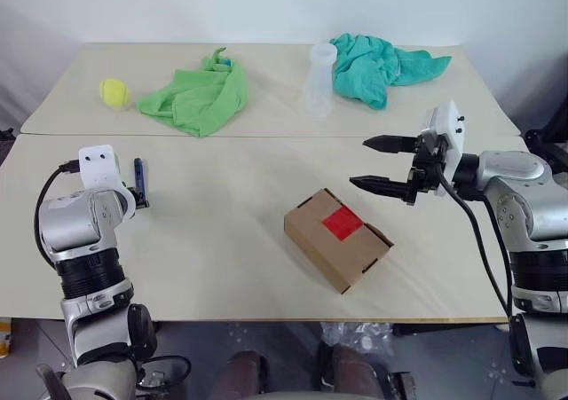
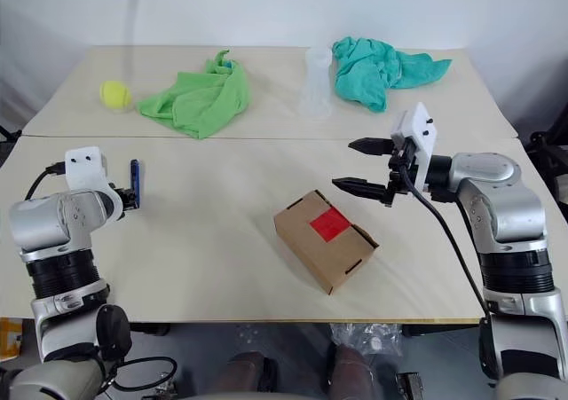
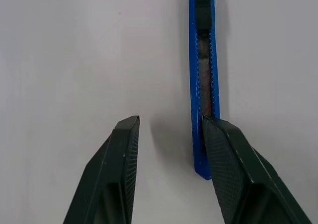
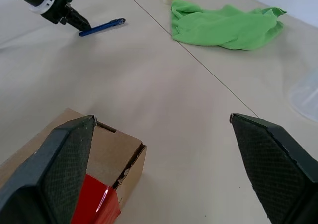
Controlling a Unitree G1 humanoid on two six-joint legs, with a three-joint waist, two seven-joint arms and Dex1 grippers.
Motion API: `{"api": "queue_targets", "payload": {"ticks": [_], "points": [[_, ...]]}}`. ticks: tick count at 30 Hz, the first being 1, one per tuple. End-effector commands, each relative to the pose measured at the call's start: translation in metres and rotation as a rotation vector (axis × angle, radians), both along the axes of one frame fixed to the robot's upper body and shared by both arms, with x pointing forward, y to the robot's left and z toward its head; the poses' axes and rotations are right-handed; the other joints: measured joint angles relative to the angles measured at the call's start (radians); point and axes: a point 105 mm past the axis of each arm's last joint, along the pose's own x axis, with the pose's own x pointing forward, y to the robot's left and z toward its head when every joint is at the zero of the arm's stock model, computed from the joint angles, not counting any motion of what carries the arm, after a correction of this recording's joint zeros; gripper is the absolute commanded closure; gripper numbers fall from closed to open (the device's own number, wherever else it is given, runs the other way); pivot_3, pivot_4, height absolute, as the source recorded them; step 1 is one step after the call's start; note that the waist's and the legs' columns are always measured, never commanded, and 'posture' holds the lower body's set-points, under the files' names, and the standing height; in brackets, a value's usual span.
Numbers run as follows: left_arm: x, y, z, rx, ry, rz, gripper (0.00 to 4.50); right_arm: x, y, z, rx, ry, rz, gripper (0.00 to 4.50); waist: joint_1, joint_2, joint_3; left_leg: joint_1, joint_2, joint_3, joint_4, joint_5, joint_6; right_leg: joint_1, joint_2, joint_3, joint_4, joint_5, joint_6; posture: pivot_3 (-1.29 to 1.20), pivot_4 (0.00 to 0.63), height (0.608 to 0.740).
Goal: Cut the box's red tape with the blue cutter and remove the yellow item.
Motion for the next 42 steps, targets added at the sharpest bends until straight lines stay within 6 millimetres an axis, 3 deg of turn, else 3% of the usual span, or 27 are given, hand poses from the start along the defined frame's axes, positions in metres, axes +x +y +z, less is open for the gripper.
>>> {"api": "queue_targets", "payload": {"ticks": [1,6,15,28,40,42], "points": [[0.002,-0.001,0.006,0.01,-0.028,0.004,2.42,-0.005,0.003,0.008,-0.006,-0.052,0.018,0.0,0.0,0.0,0.0,0.0,0.0,0.0,0.0,0.0,0.0,0.0,0.0,0.0,0.0,0.0,0.0,0.0,0.15,0.74],[-0.001,0.0,0.007,0.018,-0.03,0.011,2.42,-0.007,0.002,0.006,-0.01,-0.049,0.013,0.0,0.0,0.0,0.0,0.0,0.0,0.0,0.0,0.0,0.0,0.0,0.0,0.0,0.0,0.0,0.0,0.0,0.15,0.74],[-0.004,-0.004,0.026,0.02,-0.116,0.057,2.42,-0.008,0.001,0.005,-0.012,-0.045,0.01,0.0,-0.002,0.0,0.0,0.0,0.0,0.0,0.0,0.0,0.0,0.0,0.0,0.0,0.0,0.0,0.0,0.0,0.15,0.74],[-0.007,-0.002,-0.01,-0.024,-0.045,0.094,2.42,-0.006,0.002,0.005,-0.014,-0.043,0.003,0.0,-0.001,0.0,0.0,0.0,0.0,0.0,0.0,0.0,0.0,0.0,0.0,0.0,0.0,0.0,0.0,0.0,0.15,0.74],[-0.004,-0.002,-0.014,-0.04,-0.041,0.089,2.42,-0.006,0.001,0.006,-0.014,-0.046,-0.005,0.0,-0.001,0.0,0.0,0.0,0.0,0.0,0.0,0.0,0.0,0.0,0.0,0.0,0.0,0.0,0.0,0.0,0.15,0.74],[-0.004,-0.002,-0.015,-0.042,-0.041,0.09,2.77,-0.006,0.001,0.005,-0.014,-0.046,-0.004,0.0,-0.002,0.0,0.0,0.0,0.0,0.0,0.0,0.0,0.0,0.0,0.0,0.0,0.0,0.0,0.0,0.0,0.15,0.74]]}}
